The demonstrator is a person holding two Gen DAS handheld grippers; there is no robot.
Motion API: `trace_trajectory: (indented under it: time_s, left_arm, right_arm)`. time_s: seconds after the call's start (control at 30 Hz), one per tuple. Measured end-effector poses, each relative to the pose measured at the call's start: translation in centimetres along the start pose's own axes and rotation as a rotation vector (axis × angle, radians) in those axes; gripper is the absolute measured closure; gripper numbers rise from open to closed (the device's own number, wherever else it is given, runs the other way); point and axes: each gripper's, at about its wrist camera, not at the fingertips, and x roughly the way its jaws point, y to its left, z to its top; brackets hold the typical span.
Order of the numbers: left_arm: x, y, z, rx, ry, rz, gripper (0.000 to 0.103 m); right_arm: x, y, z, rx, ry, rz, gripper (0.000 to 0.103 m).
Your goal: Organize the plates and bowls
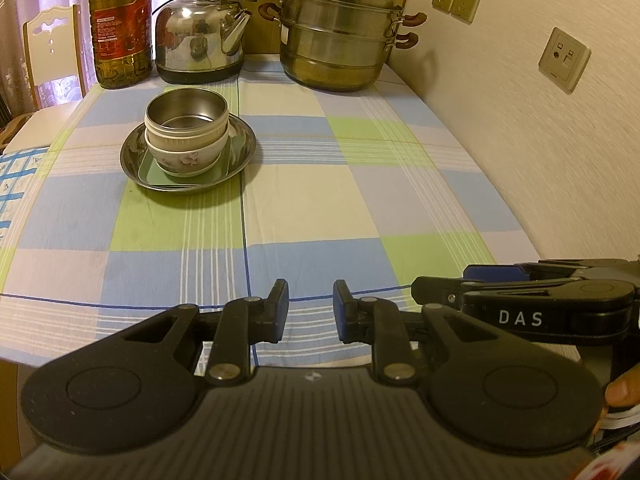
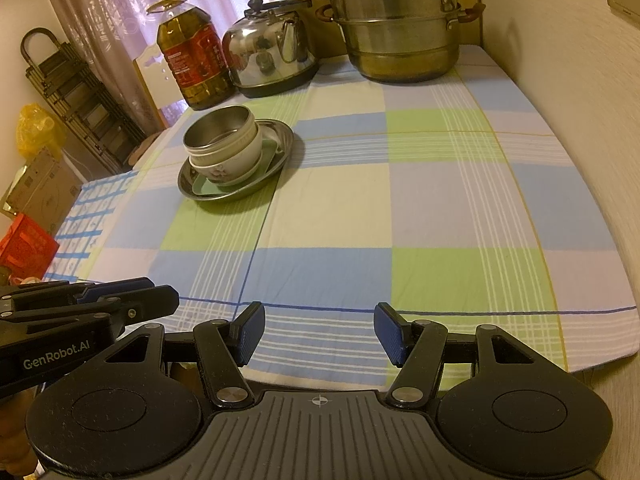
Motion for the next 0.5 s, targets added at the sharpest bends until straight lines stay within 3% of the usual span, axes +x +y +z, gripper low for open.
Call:
trace_trajectory:
  time_s: [0.5]
  left_arm:
    - [0.62,0.53,0.82,-0.016,0.004,0.006,0.082]
  right_arm:
    - [0.18,0.07,0.02,0.001,0.005,0.001,0.042]
